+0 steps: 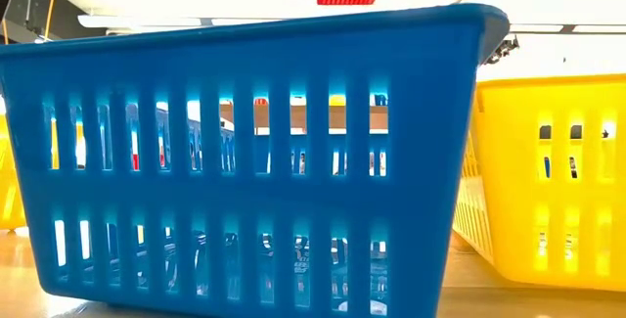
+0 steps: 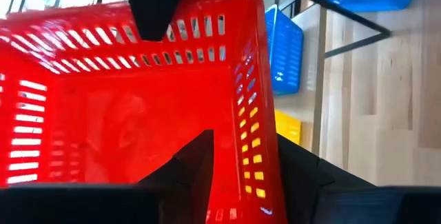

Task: Stack baskets on shelf by color
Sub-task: Stack the right red bin on top of the red bin on the shelf

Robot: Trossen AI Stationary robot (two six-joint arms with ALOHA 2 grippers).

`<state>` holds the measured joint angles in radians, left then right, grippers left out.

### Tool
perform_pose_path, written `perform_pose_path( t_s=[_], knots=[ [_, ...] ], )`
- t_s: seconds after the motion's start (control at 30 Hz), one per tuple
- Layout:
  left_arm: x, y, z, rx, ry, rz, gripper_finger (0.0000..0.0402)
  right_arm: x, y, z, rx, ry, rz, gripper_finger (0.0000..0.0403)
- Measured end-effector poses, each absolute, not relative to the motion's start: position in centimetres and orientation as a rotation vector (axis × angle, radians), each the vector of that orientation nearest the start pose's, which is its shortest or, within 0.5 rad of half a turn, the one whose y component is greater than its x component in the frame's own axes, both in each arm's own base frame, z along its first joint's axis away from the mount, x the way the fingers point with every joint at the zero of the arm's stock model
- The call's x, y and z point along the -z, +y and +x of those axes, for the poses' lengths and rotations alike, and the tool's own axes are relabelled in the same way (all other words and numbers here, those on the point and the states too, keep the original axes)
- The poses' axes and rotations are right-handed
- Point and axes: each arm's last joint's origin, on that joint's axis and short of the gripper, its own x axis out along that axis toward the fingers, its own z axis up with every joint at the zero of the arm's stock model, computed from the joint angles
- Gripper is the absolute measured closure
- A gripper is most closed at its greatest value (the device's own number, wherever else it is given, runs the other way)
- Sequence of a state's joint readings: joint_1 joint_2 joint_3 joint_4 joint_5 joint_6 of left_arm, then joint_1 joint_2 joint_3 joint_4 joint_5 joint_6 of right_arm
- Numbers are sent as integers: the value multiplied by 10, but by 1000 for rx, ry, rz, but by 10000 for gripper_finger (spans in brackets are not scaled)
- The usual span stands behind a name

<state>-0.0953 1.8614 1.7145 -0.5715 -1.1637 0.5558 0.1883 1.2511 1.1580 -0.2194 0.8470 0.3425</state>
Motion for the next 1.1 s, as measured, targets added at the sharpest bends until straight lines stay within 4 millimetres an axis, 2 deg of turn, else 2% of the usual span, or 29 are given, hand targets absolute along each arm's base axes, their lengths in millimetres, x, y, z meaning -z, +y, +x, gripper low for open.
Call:
perform_pose_path(
  t_s=[0.17,0.43,0.83,1.1],
  knots=[
    [-327,-10,408,-823,892,919,309,-365,34,269,661,158,168,402],
    [-327,-10,408,-795,905,938,396,-365,34,269,645,169,150,402],
    [-327,-13,409,-715,891,918,400,-366,33,269,669,185,61,397],
    [-324,-14,406,-679,918,921,401,-366,32,269,645,195,40,316]
  ],
)
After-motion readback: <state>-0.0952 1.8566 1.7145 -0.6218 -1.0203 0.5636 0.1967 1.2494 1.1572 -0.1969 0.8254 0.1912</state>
